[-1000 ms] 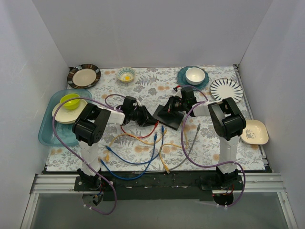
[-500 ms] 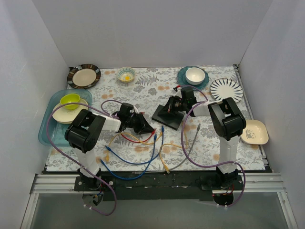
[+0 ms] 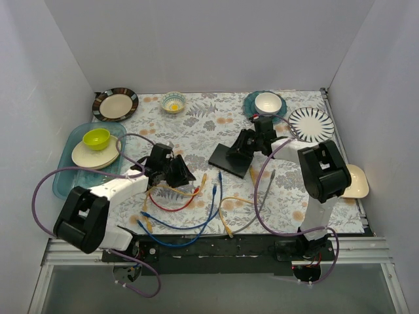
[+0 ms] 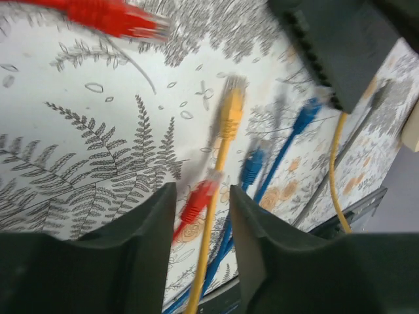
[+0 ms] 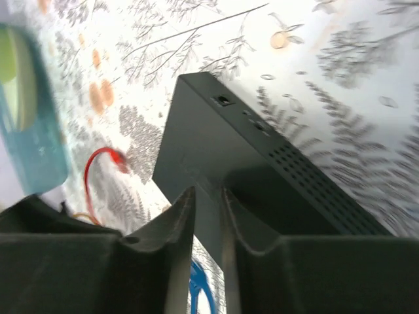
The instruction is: Pull the plug from the switch port
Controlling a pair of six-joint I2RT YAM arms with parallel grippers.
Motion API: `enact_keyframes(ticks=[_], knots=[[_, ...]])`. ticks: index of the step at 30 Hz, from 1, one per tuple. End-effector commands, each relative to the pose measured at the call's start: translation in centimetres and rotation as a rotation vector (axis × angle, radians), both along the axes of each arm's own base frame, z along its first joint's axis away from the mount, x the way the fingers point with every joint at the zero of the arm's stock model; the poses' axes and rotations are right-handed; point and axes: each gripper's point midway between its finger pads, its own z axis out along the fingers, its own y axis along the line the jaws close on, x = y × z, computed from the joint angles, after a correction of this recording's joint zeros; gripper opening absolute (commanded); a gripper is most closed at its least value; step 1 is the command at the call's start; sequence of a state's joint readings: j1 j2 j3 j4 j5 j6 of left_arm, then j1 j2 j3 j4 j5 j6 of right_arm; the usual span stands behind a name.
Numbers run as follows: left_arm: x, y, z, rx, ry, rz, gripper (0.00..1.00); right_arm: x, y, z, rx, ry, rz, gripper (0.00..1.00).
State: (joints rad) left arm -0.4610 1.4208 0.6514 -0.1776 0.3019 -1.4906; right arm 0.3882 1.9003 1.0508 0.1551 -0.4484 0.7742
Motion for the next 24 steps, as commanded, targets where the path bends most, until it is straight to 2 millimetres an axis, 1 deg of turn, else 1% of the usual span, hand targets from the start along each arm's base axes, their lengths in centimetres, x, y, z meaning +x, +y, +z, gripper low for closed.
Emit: enact_keyframes(ticks=[1,2,3,4,5,6,7,8,9,10,11,12,13,14,15,16,18,19,21,22,23,24], knots=[[4.1,2.1,4.6,0.062,-0.176,0.144,0.42,2.4,-3.7,3.4,-0.203,-0.103,-0.135,0.32],[4.8,2.0,4.2,0.075,-0.162,0.155,0.43,1.9,-4.6,4.0,-0.253,-0.098,-0.14,0.34],[5.9,1.6,5.2,0.066,-0.181,0.166,0.43,1.8,-5.2,4.4,-0.28,-0.105,-0.152,0.34],[6.5,1.4,5.3,0.062,-0.175,0.172,0.43,1.8,-6.2,4.4,-0.326,-0.108,-0.179,0.34],[6.8,1.0,5.3,0.052,-0.163,0.168,0.43,1.0,-7.0,5.0,-0.355,-0.117,-0.171,0.31],[7.6,0.4,5.0,0.051,-0.146,0.16,0.42,0.4,-7.5,4.9,-0.374,-0.118,-0.17,0.28],[7.7,0.2,4.6,0.057,-0.123,0.154,0.41,-0.8,-8.1,4.1,-0.394,-0.1,-0.162,0.25],[7.8,0.0,4.3,0.061,-0.106,0.145,0.4,-1.8,-8.5,4.9,-0.391,-0.112,-0.152,0.19],[7.8,-0.2,3.8,0.066,-0.082,0.131,0.39,-2.6,-8.7,5.0,-0.399,-0.121,-0.13,0.17],[7.5,-0.1,3.7,0.075,-0.065,0.125,0.38,-3.6,-8.8,6.4,-0.381,-0.151,-0.119,0.17],[7.2,-0.1,3.8,0.076,-0.066,0.116,0.38,-5.2,-9.5,5.5,-0.396,-0.127,-0.11,0.17],[6.8,-0.2,4.2,0.063,-0.07,0.097,0.38,-6.0,-9.8,5.8,-0.4,-0.143,-0.102,0.17],[6.1,-0.4,5.6,0.033,-0.124,0.075,0.39,-6.7,-10.4,7.3,-0.393,-0.19,-0.113,0.18],[5.7,-0.6,6.5,0.017,-0.166,0.056,0.4,-7.8,-10.9,6.9,-0.405,-0.188,-0.107,0.19],[5.4,-0.9,7.6,0.001,-0.218,0.03,0.41,-8.3,-11.2,7.3,-0.405,-0.206,-0.105,0.2],[4.6,-2.1,10.3,-0.073,-0.295,-0.024,0.41,-8.7,-11.7,8.6,-0.402,-0.257,-0.121,0.2],[4.0,-3.9,12.0,-0.136,-0.319,-0.107,0.41,-9.8,-12.5,8.3,-0.425,-0.25,-0.127,0.2],[3.0,-6.1,13.5,-0.201,-0.351,-0.188,0.4,-10.4,-13.0,8.6,-0.429,-0.248,-0.146,0.2],[2.5,-8.9,15.6,-0.26,-0.405,-0.269,0.4,-11.0,-13.2,8.3,-0.426,-0.23,-0.154,0.19],[0.6,-11.5,16.7,-0.292,-0.446,-0.37,0.4,-11.0,-13.8,8.4,-0.442,-0.224,-0.192,0.18],[0.2,-13.2,16.0,-0.283,-0.446,-0.427,0.39,-11.0,-14.1,8.4,-0.446,-0.22,-0.212,0.17],[-0.1,-15.1,17.8,-0.296,-0.491,-0.481,0.39,-11.0,-14.4,8.6,-0.451,-0.217,-0.234,0.16]])
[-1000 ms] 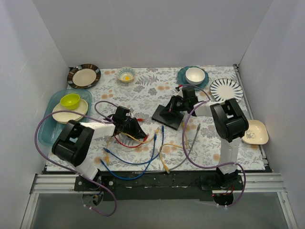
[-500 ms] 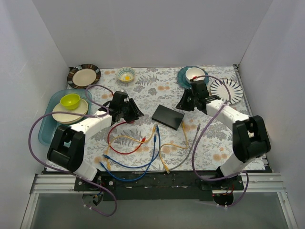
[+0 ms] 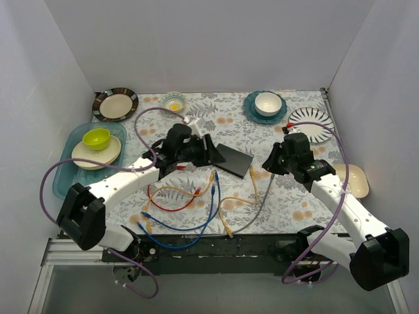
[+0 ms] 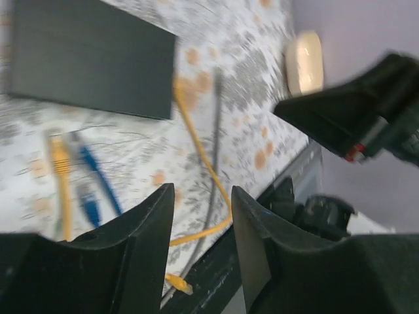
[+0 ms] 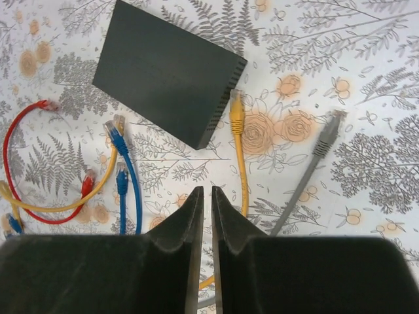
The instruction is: Pull the plug from the switch port
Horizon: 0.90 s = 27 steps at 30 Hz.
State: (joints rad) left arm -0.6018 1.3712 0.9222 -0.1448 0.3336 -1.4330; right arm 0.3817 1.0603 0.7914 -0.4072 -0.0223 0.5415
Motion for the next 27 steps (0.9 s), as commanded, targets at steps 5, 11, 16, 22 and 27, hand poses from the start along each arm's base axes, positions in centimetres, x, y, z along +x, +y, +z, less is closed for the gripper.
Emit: enact_keyframes(ticks=[5,11,16,22,27], knots=[[-9.3,-14.7,0.3,0.014,-0.163,-0.567,0.37,0.8,-3.1,3.1,-0.056,-0.046,-0.201,0.08],[-11.4,-18.3,-7.4,0.047,-0.04,-0.655,0.36,1.4,-3.2,8.8,0.059,-0.228,-0.247,0.06],[-13.7,-20.3,-11.9,0.094,0.037,-0.737,0.36,0.3,-3.5,9.1,0.064,-0.223,-0.246,0.06],[-11.0,-17.7,-17.5,0.352,0.113,-0.502,0.34,-0.6,-3.9,8.0,0.061,-0.201,-0.253,0.06],[-7.7,-9.6,-23.2,0.819,0.143,-0.226,0.23,-0.9,-4.2,6.6,0.037,-0.177,-0.255,0.06]])
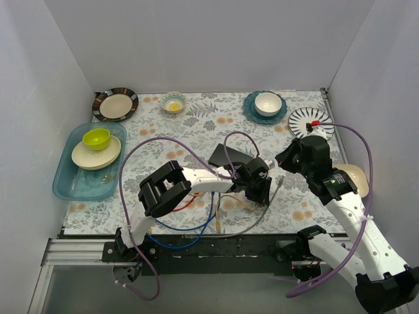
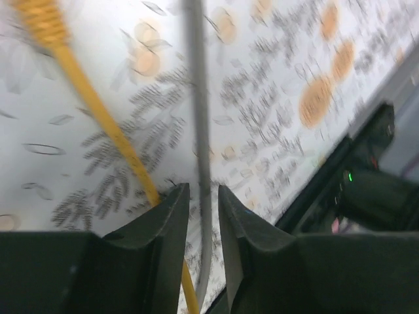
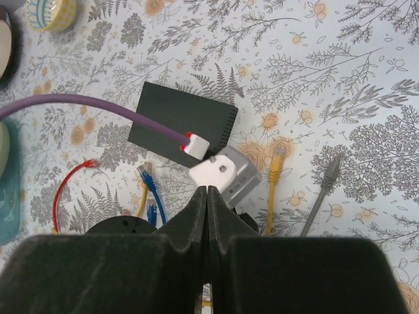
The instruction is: Pull the plug from the switch port
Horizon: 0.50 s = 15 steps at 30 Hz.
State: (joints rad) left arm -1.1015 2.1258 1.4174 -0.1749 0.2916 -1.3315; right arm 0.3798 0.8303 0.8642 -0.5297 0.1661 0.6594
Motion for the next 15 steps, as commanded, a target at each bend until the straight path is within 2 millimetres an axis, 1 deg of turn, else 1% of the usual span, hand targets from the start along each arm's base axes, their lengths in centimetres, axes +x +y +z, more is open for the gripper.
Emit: enact_keyframes(ticks=[1,2,3,4,6,7,8,9,10,11,12,13,14,15], knots=[[3.1,12.8,-9.1,0.645,-0.137,0.257,0.21,-0.1,-0.7,-0.9,-0.013,0.008,-0.032,0.07],[3.6,14.8,-9.5,0.708,-0.181,0.308,0.2,0.0,-0.7,-1.1,-0.017,0.01,-0.033,0.07],[2.8,17.3,-9.8,0.764,-0.186,0.323,0.2,0.0,-0.7,-1.3,-0.018,0.012,-0.034,0.07],[2.5,19.1,-10.0,0.808,-0.193,0.344,0.2,0.1,-0.7,-1.4,-0.017,0.01,-0.034,0.07],[1.7,21.7,-10.1,0.847,-0.172,0.406,0.19,0.0,-0.7,-2.1,-0.017,0.022,-0.036,0.07],[0.8,24.5,-10.2,0.887,-0.146,0.438,0.18,0.2,-0.5,-2.2,-0.01,0.021,-0.033,0.07],[0.4,25.7,-10.2,0.9,-0.127,0.464,0.17,0.1,-0.4,-2.8,-0.01,0.03,-0.03,0.07],[0.2,27.1,-10.2,0.909,-0.087,0.526,0.15,0.2,-0.2,-2.9,0.002,0.029,-0.026,0.07],[-0.6,29.1,-9.8,0.924,-0.068,0.555,0.14,0.2,-0.1,-3.1,0.006,0.032,-0.024,0.07],[-0.8,30.1,-9.5,0.926,-0.057,0.582,0.13,0.2,-0.1,-3.7,0.006,0.047,-0.024,0.07],[-0.6,31.3,-9.1,0.926,-0.036,0.646,0.13,0.2,0.1,-3.7,0.015,0.042,-0.02,0.07],[-0.2,31.6,-7.8,0.881,-0.032,0.691,0.13,0.3,0.2,-4.0,0.016,0.048,-0.021,0.07],[-1.0,33.6,-8.0,0.902,0.0,0.723,0.13,0.3,0.2,-4.2,0.018,0.051,-0.019,0.07],[-0.3,35.0,-7.7,0.881,0.041,0.802,0.13,0.3,0.3,-4.5,0.021,0.057,-0.018,0.07]])
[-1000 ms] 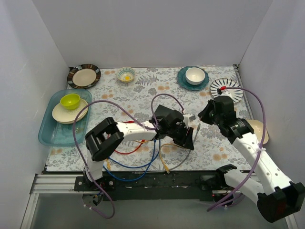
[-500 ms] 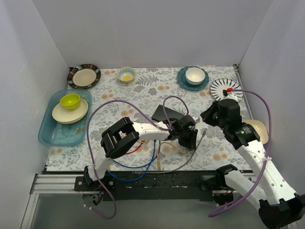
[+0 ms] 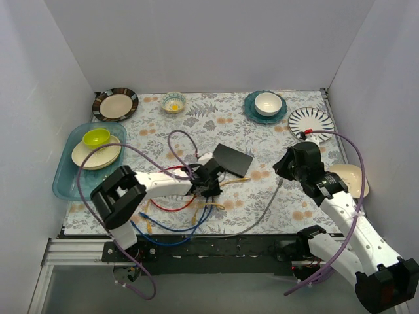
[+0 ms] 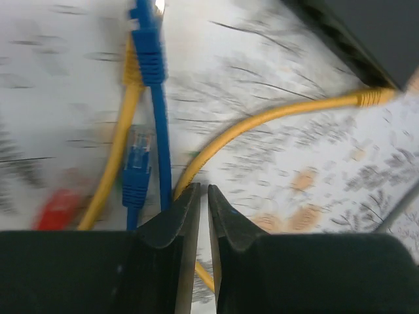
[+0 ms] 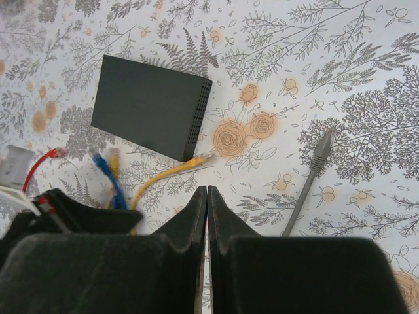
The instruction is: Pull the plug from the switch port
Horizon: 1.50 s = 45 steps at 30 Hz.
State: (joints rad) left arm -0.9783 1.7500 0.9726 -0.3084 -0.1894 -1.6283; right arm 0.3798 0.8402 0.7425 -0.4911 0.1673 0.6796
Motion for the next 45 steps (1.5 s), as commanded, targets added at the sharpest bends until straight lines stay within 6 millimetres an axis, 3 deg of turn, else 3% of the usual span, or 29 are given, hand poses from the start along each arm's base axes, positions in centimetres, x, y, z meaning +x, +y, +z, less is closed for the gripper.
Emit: enact_keyframes(ticks=[1,4,11,15,18,19,23,26,28,29,30,32,33,34,35,36,39,45], knots=[[-5.6,18.7,-6.0,0.466,0.28,0.26,0.13,1.0,0.6,0.2,0.043,-0.031,-0.005,0.07],[-4.5,21.8,-4.8,0.349,0.299,0.401,0.13,1.1,0.9,-0.1,0.051,-0.028,0.002,0.07],[-1.2,23.7,-2.9,0.169,0.352,0.605,0.15,1.3,1.4,-0.2,0.056,-0.016,0.021,0.07],[1.6,25.2,0.3,0.181,0.244,0.654,0.14,1.6,1.2,0.5,0.04,-0.035,0.027,0.07],[5.6,25.4,6.1,0.131,0.05,0.688,0.22,1.7,1.1,1.1,0.027,-0.049,0.032,0.07],[7.5,25.1,10.0,0.07,-0.063,0.698,0.23,1.8,1.1,1.1,0.02,-0.051,0.034,0.07],[10.5,24.9,16.8,0.03,-0.25,0.678,0.3,1.9,1.1,1.0,0.009,-0.047,0.043,0.07],[11.1,21.9,19.2,0.0,-0.326,0.542,0.33,1.9,1.3,0.8,0.012,-0.04,0.052,0.07],[10.5,16.5,20.5,-0.072,-0.395,0.352,0.35,2.0,1.4,0.8,0.016,-0.042,0.054,0.07],[9.9,14.3,20.0,-0.093,-0.393,0.283,0.38,2.0,1.4,0.7,0.014,-0.04,0.055,0.07],[8.6,10.3,20.2,-0.15,-0.406,0.168,0.39,2.1,1.3,0.7,0.011,-0.042,0.052,0.07],[5.9,5.4,18.5,-0.202,-0.346,-0.026,0.46,2.2,1.3,1.2,0.001,-0.055,0.058,0.11],[3.4,2.0,16.0,-0.174,-0.294,-0.142,0.48,2.3,1.5,1.6,0.003,-0.062,0.075,0.13],[1.9,0.5,14.8,-0.15,-0.276,-0.211,0.51,2.5,1.7,2.5,0.002,-0.082,0.085,0.18],[1.0,-0.4,13.7,-0.099,-0.285,-0.259,0.56,2.5,1.6,2.9,-0.003,-0.09,0.091,0.21],[-1.6,-2.2,11.7,-0.059,-0.263,-0.341,0.68,2.5,1.3,3.0,-0.02,-0.087,0.085,0.24],[-4.6,-5.0,10.7,-0.069,-0.288,-0.462,0.8,2.6,0.7,4.1,-0.042,-0.108,0.061,0.29],[-7.1,-8.8,9.2,-0.083,-0.314,-0.664,0.84,2.5,0.3,4.1,-0.051,-0.11,0.048,0.3]])
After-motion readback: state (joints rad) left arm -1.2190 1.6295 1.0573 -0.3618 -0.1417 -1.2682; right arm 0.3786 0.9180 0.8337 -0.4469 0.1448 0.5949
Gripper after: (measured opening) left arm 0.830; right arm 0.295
